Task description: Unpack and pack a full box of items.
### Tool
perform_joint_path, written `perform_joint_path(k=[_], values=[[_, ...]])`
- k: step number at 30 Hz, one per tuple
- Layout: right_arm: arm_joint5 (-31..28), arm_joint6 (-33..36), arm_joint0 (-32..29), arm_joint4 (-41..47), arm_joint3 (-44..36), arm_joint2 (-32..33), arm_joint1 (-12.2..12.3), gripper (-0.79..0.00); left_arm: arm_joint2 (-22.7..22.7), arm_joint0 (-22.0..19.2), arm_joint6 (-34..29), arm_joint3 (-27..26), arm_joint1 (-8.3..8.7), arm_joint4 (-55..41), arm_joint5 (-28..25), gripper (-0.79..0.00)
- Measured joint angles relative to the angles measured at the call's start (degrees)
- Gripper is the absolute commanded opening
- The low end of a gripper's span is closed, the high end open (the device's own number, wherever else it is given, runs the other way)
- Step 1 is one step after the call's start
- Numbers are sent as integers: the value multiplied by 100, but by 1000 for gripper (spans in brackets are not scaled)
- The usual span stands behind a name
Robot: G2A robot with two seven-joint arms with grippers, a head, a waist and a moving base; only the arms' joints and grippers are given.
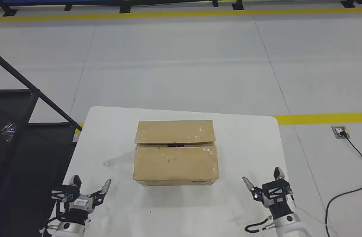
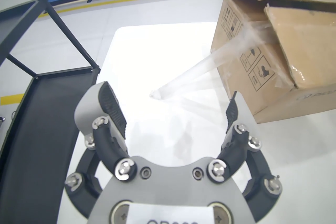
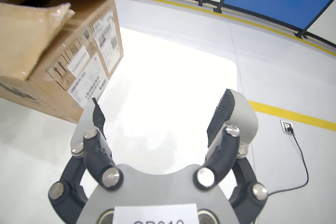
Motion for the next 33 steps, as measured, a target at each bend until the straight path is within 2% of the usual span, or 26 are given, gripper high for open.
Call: perform_joint_path(k=[4, 17, 20, 23, 26, 33], values=[[-123, 155, 68, -258, -149, -180, -6, 0, -35, 21, 30, -26, 0, -17, -14, 0], [-133, 152, 63, -220, -137, -184, -8, 0, -29, 11, 16, -19, 0, -8, -18, 0], [-429, 404, 222, 356, -148, -177, -35, 0, 48, -206, -243, 85, -7, -78, -11, 0], [-668, 613, 419, 1205, -121, -157, -58, 0, 102, -524, -483, 317, 4, -292, -357, 0], [-893, 859, 691, 1924, 25, -205, -85, 0, 187, -738, -403, 481, -4, -165, -482, 0], [-1375, 1605, 1547, 3685, 606, -343, -149, 0, 191, -924, -306, 595, -16, -755, -965, 0]])
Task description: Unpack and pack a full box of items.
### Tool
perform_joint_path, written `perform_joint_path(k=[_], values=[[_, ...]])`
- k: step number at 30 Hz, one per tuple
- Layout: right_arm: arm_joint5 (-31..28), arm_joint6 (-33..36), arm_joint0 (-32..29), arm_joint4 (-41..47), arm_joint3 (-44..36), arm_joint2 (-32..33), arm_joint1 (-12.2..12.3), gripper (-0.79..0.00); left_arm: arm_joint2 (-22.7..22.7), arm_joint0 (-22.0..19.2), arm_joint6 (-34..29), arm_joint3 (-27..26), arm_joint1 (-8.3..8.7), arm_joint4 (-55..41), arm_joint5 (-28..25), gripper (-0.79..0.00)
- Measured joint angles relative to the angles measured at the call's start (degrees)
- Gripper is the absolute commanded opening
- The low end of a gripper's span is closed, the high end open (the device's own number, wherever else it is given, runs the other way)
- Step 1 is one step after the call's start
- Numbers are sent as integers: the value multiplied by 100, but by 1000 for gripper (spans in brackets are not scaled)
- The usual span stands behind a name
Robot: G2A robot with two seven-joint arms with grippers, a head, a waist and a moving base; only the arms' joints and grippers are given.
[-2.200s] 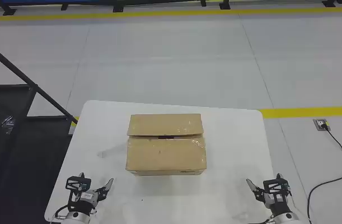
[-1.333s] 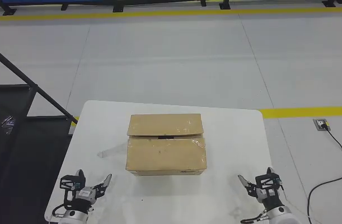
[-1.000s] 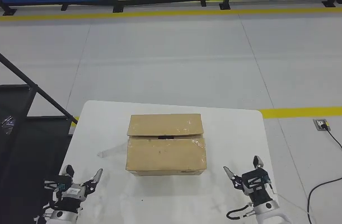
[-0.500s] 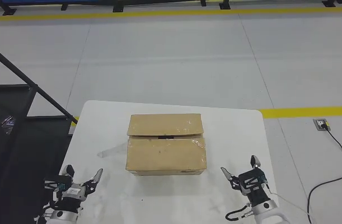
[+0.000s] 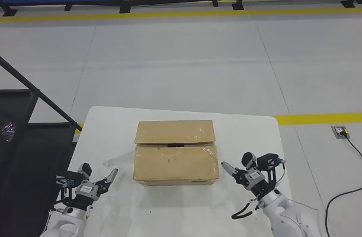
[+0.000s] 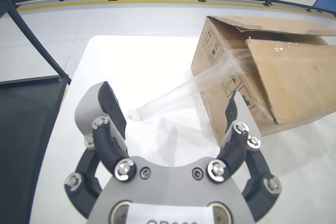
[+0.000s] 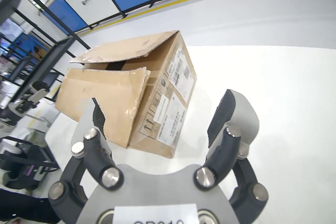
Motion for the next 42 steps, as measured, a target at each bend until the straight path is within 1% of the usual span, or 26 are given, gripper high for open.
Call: perform_joint_path(k=[2, 12, 14, 17, 18, 21, 28, 31, 35, 38, 42], values=[[12, 128, 128, 105, 38, -25, -3, 0, -11, -14, -36, 2, 2, -20, -29, 0], [-5, 130, 128, 74, 30, -27, -2, 0, -12, -12, -34, 1, 3, -14, -24, 0], [-87, 127, 145, 196, 20, -71, -10, 0, -4, -22, -35, -4, 0, -46, -35, 0], [-351, 328, 316, 779, 156, -122, -26, 0, 25, -82, -97, 23, -4, -164, -122, 0], [-515, 499, 433, 1080, 261, -114, -25, 0, 38, -117, -138, 39, -4, -205, -185, 0], [-773, 933, 735, 1616, 561, -110, -17, 0, 59, -222, -191, 104, -5, -389, -360, 0], [-1154, 1784, 1469, 2738, 1441, -329, -40, 0, 38, -524, -579, 274, 3, -1021, -746, 0], [-1286, 1988, 1668, 3050, 1700, -423, -51, 0, 26, -590, -692, 314, 8, -1153, -814, 0], [-1616, 2308, 1852, 3547, 1975, -507, -55, 0, 24, -638, -790, 349, 14, -1203, -863, 0], [-1901, 2608, 1989, 4035, 2199, -551, -55, 0, 49, -658, -799, 352, 16, -1149, -848, 0], [-2301, 3170, 2170, 4800, 2471, -589, -39, 0, 71, -665, -769, 333, 13, -1155, -829, 0]])
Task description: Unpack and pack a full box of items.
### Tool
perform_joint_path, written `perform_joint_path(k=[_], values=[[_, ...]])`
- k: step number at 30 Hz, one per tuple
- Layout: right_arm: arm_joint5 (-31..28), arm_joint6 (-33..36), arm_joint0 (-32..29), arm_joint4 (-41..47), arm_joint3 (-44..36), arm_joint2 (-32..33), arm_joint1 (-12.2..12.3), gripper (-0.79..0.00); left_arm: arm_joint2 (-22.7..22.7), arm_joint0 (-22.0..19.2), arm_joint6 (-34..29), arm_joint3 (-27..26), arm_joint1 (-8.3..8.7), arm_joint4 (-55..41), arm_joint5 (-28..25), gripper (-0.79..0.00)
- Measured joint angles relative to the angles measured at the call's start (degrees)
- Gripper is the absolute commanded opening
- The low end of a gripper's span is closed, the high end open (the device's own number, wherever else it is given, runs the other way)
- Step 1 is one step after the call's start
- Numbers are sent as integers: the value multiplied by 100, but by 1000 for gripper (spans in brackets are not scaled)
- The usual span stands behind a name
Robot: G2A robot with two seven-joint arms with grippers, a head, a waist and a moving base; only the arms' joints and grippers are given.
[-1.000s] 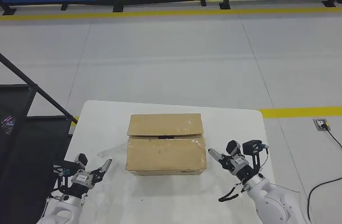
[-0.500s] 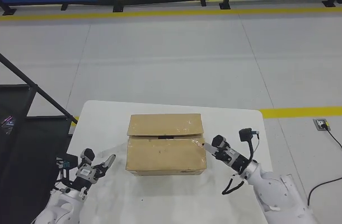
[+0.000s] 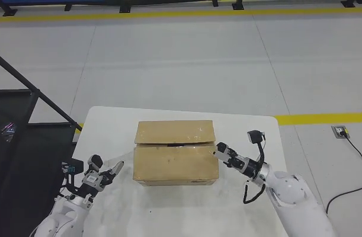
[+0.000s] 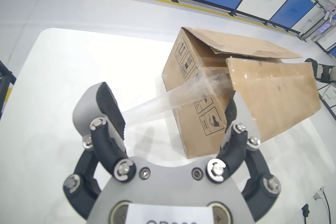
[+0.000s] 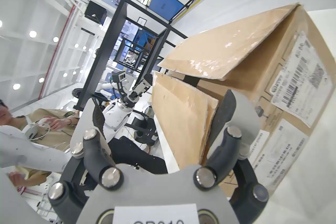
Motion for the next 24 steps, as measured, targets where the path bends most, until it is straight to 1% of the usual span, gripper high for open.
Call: perform_joint_path(k=[5, 8, 9, 11, 14, 17, 20, 24], values=[[-511, 829, 82, 1056, 136, 29, 49, 0, -5, 22, 96, -20, -2, -31, -22, 0], [-774, 1438, 68, 1702, 140, 106, 105, 0, -18, 54, 160, -75, -6, -95, -8, 0], [-810, 1606, 40, 1886, 81, 132, 133, 0, -22, 75, 198, -116, -8, -106, -11, 0], [-710, 1710, -61, 2001, -172, 134, 196, 0, -13, 145, 218, -198, -10, -187, -105, 0], [-677, 1713, -233, 1815, -527, 155, 310, 0, -86, 209, 113, -348, 4, -309, -274, 0], [-772, 1620, -436, 1566, -844, 129, 442, 0, -163, 292, 138, -533, 19, -241, -410, 0], [-904, 1488, -614, 1216, -1099, 23, 581, 0, -225, 370, 147, -623, 34, -300, -659, 0], [-1019, 1374, -750, 743, -1312, -172, 763, 0, -250, 434, 82, -731, 59, -104, -935, 0]])
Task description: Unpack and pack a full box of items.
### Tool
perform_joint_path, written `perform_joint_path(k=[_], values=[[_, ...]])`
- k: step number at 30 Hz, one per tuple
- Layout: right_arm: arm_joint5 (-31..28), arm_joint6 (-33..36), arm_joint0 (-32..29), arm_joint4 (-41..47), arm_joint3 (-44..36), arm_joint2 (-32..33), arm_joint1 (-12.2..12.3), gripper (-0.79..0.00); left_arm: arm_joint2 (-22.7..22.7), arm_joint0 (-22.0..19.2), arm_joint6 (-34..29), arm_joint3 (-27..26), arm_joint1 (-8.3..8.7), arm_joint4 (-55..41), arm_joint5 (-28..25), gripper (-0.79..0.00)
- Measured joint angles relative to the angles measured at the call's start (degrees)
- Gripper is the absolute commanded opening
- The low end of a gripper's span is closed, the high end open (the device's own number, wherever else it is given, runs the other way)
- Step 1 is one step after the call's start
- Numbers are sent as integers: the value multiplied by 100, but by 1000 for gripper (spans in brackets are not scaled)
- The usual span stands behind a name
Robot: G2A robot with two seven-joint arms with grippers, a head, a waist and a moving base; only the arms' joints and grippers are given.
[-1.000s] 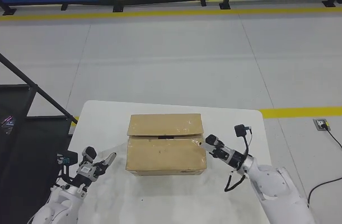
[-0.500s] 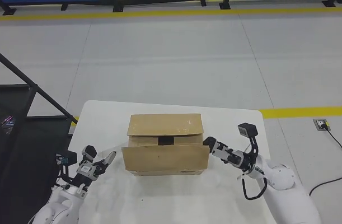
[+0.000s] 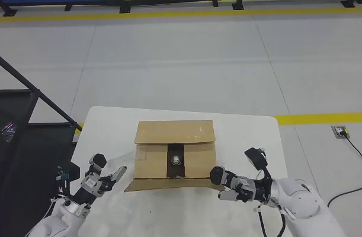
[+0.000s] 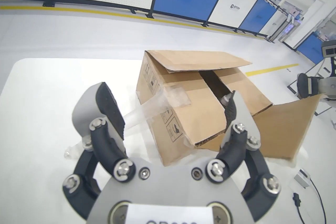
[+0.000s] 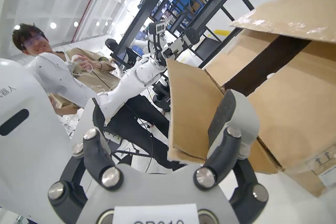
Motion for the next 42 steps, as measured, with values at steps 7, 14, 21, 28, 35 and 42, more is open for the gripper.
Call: perform_joint_path(k=[7, 14, 21, 28, 35, 42], values=[[-142, -144, -122, -737, 12, -134, 219, 0, 3, 72, -398, -47, 58, 426, -430, 0], [-289, -422, -344, -1576, -355, -184, 296, 0, -76, 74, -940, 110, 158, 828, -1181, 0], [-258, -885, -606, -1915, -883, -91, 324, 0, 56, -109, -1121, 509, 208, 1149, -1437, 0], [86, -1622, -775, -1558, -1177, 38, 324, 0, 203, -299, -1181, 811, 235, 1220, -1440, 0], [77, -1577, -774, -1590, -1175, 36, 323, 0, 200, -297, -1175, 817, 236, 1208, -1445, 0], [125, -1592, -767, -1573, -1193, 4, 318, 0, 200, -297, -1175, 817, 236, 1208, -1444, 0]])
